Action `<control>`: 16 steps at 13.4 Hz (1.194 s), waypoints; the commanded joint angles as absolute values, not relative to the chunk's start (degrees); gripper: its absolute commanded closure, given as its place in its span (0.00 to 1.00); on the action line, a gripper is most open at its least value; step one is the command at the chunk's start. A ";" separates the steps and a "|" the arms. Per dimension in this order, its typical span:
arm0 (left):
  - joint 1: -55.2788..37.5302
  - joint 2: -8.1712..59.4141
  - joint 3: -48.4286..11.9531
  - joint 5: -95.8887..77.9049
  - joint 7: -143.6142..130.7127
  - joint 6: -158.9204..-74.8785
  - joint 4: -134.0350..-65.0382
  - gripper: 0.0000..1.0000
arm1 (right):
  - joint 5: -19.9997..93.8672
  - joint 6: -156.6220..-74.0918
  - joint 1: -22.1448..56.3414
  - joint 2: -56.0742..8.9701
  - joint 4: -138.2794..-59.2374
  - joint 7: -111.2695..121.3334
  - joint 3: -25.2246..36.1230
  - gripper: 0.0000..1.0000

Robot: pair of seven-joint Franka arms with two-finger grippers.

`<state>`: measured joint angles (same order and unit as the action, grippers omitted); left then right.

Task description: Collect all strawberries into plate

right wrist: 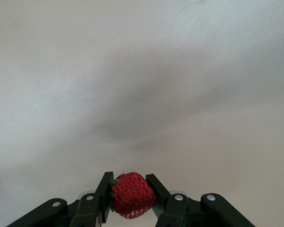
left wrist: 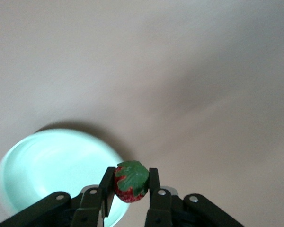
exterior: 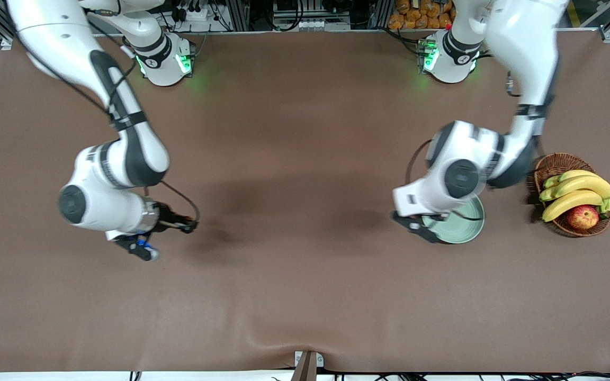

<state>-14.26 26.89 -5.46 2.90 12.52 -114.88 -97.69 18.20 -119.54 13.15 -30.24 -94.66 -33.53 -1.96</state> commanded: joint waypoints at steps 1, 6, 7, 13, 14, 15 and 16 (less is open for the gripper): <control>-7.32 26.80 -5.89 5.35 17.56 -113.73 -99.32 1.00 | 20.21 -119.61 17.91 -34.35 -88.17 -45.48 -2.98 0.94; -2.92 31.11 -5.98 10.02 17.40 -115.04 -99.84 1.00 | 22.76 -135.05 22.14 -39.45 -86.31 -59.22 -9.48 0.94; -2.64 31.90 -5.98 10.02 17.40 -116.09 -100.10 1.00 | 22.68 -139.87 23.02 -41.20 -86.31 -61.94 -11.15 0.94; -0.62 31.56 -5.98 9.76 17.58 -121.47 -102.57 0.00 | 22.33 -154.86 31.18 -50.70 -80.18 -74.77 -16.08 0.94; -0.62 30.68 -5.89 9.67 17.58 -121.12 -102.22 0.00 | 22.15 -155.04 32.94 -52.19 -78.42 -76.10 -16.00 0.94; -0.44 29.98 -5.89 9.67 17.93 -120.94 -101.17 0.00 | 21.97 -156.00 34.18 -52.99 -77.96 -76.90 -15.91 0.93; 0.34 28.93 -5.89 9.67 18.28 -119.98 -99.86 0.00 | 21.89 -158.01 34.97 -53.43 -78.13 -77.17 -15.91 0.92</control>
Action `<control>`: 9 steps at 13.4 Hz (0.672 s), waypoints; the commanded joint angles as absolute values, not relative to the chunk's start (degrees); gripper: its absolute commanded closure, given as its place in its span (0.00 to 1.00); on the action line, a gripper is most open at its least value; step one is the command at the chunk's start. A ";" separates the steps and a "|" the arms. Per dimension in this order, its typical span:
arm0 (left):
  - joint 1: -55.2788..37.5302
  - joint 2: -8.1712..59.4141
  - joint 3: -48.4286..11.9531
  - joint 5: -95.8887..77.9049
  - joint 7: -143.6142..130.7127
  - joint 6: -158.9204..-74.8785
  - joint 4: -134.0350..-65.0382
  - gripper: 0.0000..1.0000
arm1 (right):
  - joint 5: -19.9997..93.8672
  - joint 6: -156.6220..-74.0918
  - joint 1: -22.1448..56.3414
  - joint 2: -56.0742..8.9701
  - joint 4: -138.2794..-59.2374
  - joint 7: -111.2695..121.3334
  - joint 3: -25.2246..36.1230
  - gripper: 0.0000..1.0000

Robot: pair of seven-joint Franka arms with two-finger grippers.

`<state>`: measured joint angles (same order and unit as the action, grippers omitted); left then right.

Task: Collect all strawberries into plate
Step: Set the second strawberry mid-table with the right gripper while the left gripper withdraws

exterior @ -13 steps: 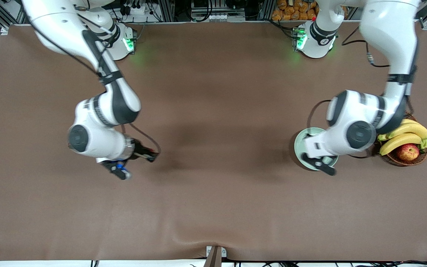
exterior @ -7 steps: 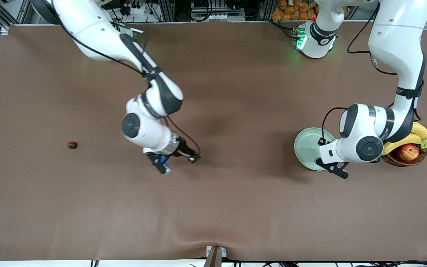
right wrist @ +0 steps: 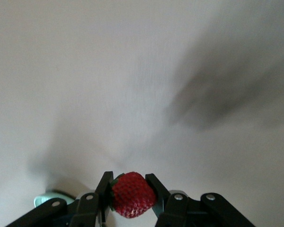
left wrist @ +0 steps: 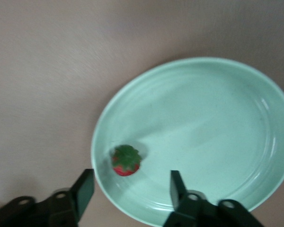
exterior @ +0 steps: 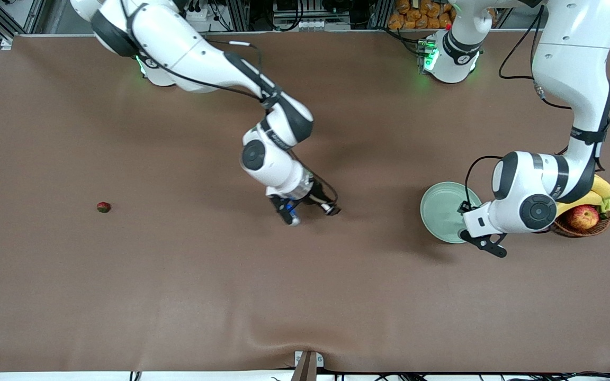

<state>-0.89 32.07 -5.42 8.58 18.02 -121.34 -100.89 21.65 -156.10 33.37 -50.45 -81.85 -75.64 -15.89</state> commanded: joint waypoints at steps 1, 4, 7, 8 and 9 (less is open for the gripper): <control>0.70 27.35 -5.98 9.41 18.37 -117.97 -98.10 0.00 | 21.97 -159.77 35.94 -54.39 -78.22 -77.25 -15.91 0.91; 0.62 24.88 -6.50 9.05 18.37 -109.11 -89.41 0.00 | 21.89 -161.28 37.35 -56.16 -78.13 -77.43 -15.91 0.52; 0.61 21.98 -6.42 6.34 17.40 -101.79 -84.65 0.00 | 21.62 -161.28 37.70 -56.08 -78.13 -77.43 -15.82 0.00; 0.79 20.41 -5.89 4.85 16.79 -101.78 -84.73 0.00 | 21.71 -161.11 37.44 -55.73 -78.13 -77.26 -15.73 0.00; 1.57 19.43 -5.89 4.14 14.96 -101.69 -84.99 0.00 | 21.53 -160.58 36.66 -55.11 -78.13 -77.17 -15.73 0.00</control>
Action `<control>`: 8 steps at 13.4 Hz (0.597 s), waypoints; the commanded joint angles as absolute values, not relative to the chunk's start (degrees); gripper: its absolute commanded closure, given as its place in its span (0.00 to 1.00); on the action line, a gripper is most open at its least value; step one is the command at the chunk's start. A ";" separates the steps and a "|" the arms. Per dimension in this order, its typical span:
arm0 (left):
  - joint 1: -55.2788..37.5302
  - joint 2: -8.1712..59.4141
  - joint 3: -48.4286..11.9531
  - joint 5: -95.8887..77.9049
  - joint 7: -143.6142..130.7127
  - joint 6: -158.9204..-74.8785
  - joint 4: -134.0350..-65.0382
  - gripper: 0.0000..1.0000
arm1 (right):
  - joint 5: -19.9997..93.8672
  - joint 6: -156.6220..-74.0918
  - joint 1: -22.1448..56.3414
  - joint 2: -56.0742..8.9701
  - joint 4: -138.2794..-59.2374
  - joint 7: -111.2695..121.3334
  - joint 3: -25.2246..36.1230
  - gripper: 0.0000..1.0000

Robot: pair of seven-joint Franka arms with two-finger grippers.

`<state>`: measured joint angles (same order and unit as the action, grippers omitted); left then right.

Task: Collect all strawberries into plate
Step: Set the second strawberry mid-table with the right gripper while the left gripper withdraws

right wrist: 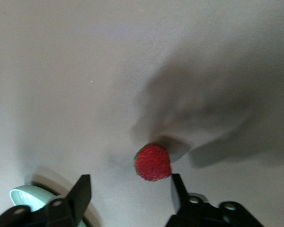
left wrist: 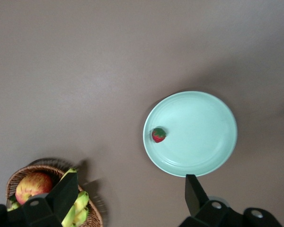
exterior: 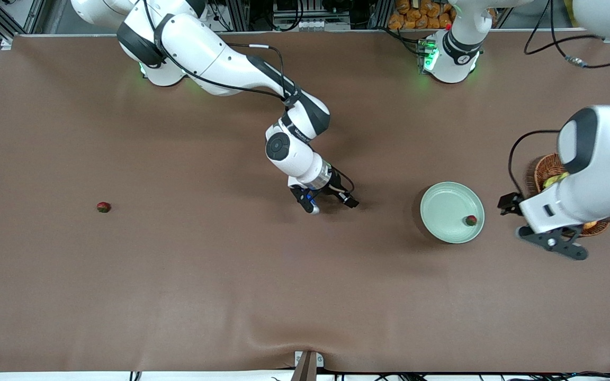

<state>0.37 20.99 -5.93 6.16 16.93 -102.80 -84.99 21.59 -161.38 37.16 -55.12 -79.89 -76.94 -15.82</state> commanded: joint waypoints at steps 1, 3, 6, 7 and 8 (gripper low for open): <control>1.93 18.38 -5.89 4.13 12.94 -100.99 -84.90 0.00 | 21.45 -159.45 35.95 -53.89 -78.48 -77.08 -15.56 0.00; 1.85 16.97 -6.06 4.13 9.16 -100.55 -84.90 0.00 | 20.14 -152.44 32.18 -51.69 -78.40 -76.82 -15.56 0.00; 1.41 16.70 -6.59 4.13 4.59 -100.55 -84.90 0.00 | 15.13 -142.24 26.56 -48.35 -78.40 -76.38 -15.91 0.00; 0.80 16.96 -7.03 4.04 2.40 -100.55 -84.90 0.00 | 13.03 -138.90 24.98 -47.21 -78.40 -76.29 -15.91 0.00; 0.36 17.48 -8.42 3.78 -0.59 -100.63 -84.99 0.00 | 11.18 -135.47 22.96 -45.89 -78.40 -75.68 -16.00 0.00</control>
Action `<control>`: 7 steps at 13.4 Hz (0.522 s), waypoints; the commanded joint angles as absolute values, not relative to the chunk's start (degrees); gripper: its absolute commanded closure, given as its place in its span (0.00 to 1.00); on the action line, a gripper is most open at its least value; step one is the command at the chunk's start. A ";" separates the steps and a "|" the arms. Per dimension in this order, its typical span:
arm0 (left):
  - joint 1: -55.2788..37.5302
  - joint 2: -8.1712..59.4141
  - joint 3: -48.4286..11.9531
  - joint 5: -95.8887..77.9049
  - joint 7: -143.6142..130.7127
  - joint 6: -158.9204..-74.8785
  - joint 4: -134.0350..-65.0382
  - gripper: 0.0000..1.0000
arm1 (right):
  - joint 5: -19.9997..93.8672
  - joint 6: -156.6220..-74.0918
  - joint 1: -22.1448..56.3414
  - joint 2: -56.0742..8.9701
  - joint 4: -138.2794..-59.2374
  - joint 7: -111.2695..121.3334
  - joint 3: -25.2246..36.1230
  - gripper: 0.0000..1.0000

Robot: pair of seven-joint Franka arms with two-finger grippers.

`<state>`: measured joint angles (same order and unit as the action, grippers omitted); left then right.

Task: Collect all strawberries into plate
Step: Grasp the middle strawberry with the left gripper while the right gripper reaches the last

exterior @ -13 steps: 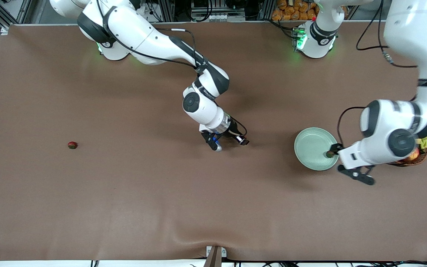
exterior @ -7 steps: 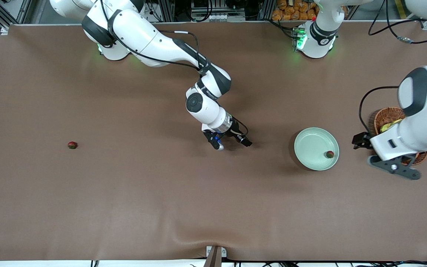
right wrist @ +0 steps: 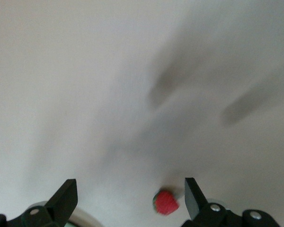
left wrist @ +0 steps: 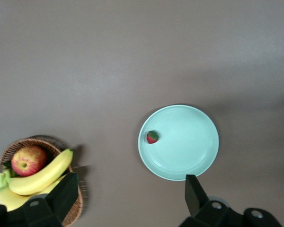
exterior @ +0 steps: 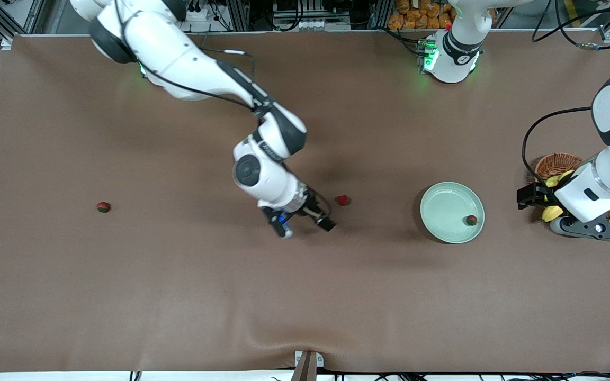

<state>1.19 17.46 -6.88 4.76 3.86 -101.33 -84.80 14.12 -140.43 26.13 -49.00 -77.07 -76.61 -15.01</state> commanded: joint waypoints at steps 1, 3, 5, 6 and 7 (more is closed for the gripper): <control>-0.17 18.27 -10.00 2.74 -4.97 -101.16 -84.99 0.00 | 10.29 -131.09 21.03 -44.49 -78.40 -73.32 -16.08 0.00; -2.62 20.12 -11.33 2.46 -14.28 -103.35 -84.99 0.00 | 10.28 -121.43 16.46 -41.32 -78.40 -64.21 -16.08 0.00; -6.92 22.40 -11.25 2.46 -22.54 -105.89 -85.08 0.00 | 10.28 -113.94 12.06 -38.68 -78.40 -57.33 -16.08 0.00; -8.86 23.72 -11.34 2.46 -27.72 -107.04 -85.25 0.00 | 10.28 -109.90 9.69 -37.28 -78.49 -53.65 -16.08 0.00; -10.88 24.86 -11.34 2.37 -30.73 -107.92 -85.25 0.00 | 10.20 -107.25 8.19 -36.22 -78.57 -50.13 -15.82 0.00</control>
<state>-8.22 22.98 -11.57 3.13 -25.14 -106.23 -85.55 11.07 -111.25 11.25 -39.14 -76.92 -55.29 -14.98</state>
